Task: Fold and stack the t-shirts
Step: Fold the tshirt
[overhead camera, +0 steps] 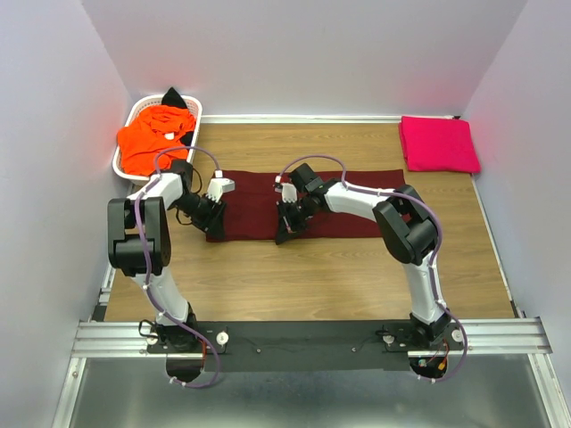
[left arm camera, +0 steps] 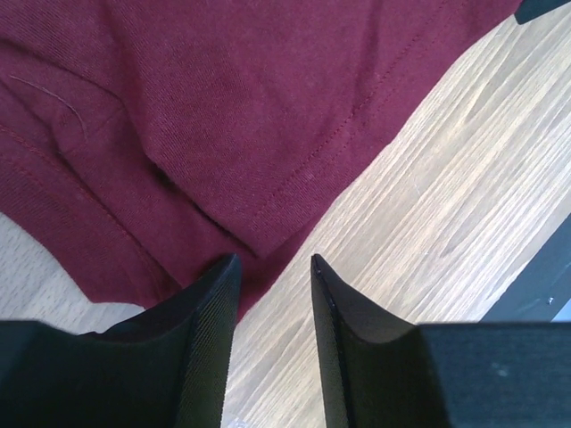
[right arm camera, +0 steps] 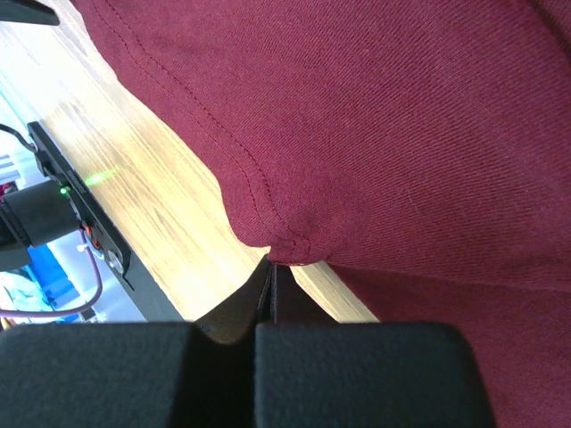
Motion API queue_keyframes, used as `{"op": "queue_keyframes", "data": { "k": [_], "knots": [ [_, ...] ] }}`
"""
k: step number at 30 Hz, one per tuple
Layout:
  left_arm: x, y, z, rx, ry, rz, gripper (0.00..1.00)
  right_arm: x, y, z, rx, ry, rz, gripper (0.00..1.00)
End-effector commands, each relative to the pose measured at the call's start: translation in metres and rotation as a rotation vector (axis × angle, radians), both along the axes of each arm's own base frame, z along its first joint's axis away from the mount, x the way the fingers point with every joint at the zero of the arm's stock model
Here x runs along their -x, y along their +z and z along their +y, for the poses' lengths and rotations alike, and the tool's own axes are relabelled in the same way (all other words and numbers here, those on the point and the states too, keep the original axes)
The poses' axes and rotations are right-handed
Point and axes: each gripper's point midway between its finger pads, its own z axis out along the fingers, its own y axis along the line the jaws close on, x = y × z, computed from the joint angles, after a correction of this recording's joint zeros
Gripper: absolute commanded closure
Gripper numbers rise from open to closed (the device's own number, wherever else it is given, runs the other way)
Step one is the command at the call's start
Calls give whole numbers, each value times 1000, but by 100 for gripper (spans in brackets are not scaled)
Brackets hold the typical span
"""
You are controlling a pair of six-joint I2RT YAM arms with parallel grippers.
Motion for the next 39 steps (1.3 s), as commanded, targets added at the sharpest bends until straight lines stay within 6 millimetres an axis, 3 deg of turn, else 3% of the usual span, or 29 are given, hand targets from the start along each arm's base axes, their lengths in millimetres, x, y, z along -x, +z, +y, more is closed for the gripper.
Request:
{"op": "queue_keyframes", "data": {
  "k": [1, 12, 21, 27, 31, 39],
  "knots": [
    [-4, -2, -1, 17, 9, 14, 56, -7, 11, 4, -21, 6, -42, 99],
    [-3, -2, -8, 55, -8, 13, 60, -7, 10, 5, -25, 10, -36, 99],
    [-3, 6, -17, 117, -31, 11, 71, -9, 12, 4, -29, 7, -39, 99],
    [-4, 6, -16, 110, -31, 8, 83, -8, 14, 4, -34, 11, -42, 100],
    [-8, 10, -15, 101, -25, -10, 100, -9, 18, 4, -39, 12, -52, 99],
    [-25, 31, -11, 77, -27, -85, 100, -24, 36, 1, -64, -17, -89, 99]
  ]
}}
